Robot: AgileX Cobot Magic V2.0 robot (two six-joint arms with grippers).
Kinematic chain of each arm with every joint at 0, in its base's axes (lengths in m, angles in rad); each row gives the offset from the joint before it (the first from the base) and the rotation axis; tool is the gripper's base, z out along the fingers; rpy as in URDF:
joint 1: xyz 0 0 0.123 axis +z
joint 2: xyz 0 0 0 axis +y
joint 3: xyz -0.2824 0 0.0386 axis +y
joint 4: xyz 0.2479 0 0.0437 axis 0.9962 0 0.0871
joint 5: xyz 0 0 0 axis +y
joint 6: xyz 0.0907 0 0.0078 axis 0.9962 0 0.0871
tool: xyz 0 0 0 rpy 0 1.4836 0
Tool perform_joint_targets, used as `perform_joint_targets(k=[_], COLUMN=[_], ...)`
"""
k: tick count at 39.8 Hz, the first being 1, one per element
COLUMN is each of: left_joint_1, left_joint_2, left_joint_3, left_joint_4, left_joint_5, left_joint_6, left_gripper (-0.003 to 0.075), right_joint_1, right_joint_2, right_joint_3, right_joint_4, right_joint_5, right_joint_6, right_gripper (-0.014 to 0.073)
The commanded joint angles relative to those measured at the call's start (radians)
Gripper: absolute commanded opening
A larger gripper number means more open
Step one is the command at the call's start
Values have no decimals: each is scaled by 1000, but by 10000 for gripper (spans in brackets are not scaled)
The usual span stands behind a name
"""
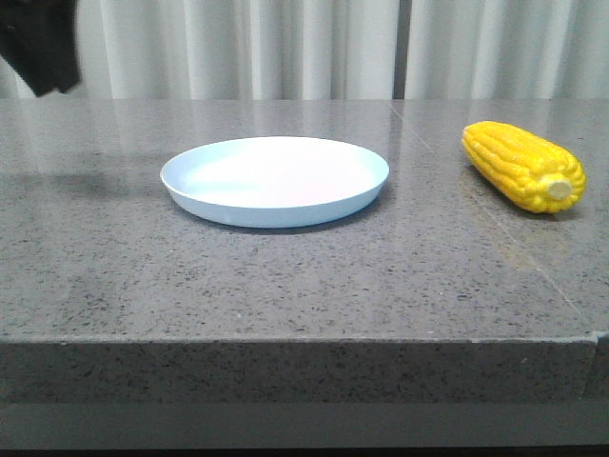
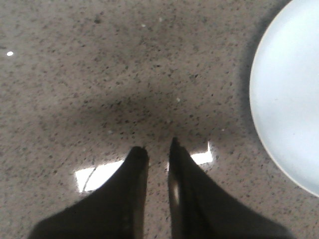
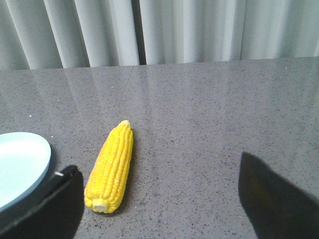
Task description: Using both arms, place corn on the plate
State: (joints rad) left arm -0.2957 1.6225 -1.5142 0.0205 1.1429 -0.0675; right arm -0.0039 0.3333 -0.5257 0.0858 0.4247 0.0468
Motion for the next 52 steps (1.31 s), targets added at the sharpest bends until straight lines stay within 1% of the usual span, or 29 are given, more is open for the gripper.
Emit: perform_joint_targets(k=[1,3,10,15,24,27,29,34,41,46,52], left_joint_1=[19,33,72,72,72,72,72,72,72,72,72], left_joint_2=[-123,-155,-312,-451,-791,-904,-983,-1172,-1376,-1481,-1535], left_joint_3=[50,83,235,376,677,759,809,910,1006,1046,1062], left_joint_4=[43,49,49,46,46,48,55,93,121,140,140], left_joint_5=[-62,-73,-164,-296,-587,-641,-663,-671,-665,-660,-662], left_joint_6=[-41,-43,-44,-44,-40,-40,-38,-38,-38,-38,-38], left_gripper=[6,-22,-20,-20,-20,-20,-20,-20,-20,-20,-20], right_joint_1=[-6,-6,-6,-6,-6,-6,-6,-6,-6,-6,-6], right_joint_2=[15,15,15,15,16,16,16,16,16,16,16], right_joint_3=[-38,-38,-38,-38,-38,-38,-38,-38,-38,-38,-38], right_joint_4=[-1,-1,-1,-1,-1,-1,-1,-1,-1,-1,-1], right_joint_5=[-75,-75,-75,-75,-75,-75,-75,-75,-75,-75,-75], right_joint_6=[-9,-9,-9,-9,-9,-9,-9,-9,-9,-9,-9], right_gripper=[650,650,650,650,650,650,650,650,650,650,650])
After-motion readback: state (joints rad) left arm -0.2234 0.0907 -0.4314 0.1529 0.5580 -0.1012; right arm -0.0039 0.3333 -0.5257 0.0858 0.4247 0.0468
